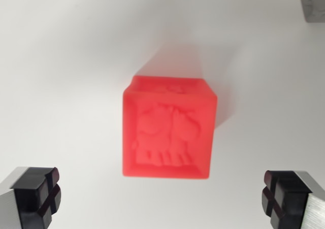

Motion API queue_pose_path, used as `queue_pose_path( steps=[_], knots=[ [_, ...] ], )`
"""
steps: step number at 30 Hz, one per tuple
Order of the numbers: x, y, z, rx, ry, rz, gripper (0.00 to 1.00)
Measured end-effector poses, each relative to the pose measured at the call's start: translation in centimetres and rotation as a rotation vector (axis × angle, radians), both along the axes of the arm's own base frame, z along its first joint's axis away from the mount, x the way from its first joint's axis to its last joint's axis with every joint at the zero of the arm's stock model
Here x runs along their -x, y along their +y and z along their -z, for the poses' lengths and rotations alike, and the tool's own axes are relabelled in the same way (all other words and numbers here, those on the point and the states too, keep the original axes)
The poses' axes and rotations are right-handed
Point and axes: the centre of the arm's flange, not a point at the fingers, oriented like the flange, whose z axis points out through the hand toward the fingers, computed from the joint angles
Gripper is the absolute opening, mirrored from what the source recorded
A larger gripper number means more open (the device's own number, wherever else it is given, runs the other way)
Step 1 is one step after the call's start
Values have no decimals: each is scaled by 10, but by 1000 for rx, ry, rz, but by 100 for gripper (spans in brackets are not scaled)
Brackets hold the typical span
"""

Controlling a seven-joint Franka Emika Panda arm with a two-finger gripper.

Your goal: Destack cube

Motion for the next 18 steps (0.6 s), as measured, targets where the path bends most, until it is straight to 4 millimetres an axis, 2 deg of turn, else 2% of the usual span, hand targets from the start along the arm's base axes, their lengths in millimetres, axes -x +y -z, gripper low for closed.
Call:
queue_pose_path(
  steps=[18],
  knots=[
    [1, 1, -74, -1, 0, 0, 100]
  ],
)
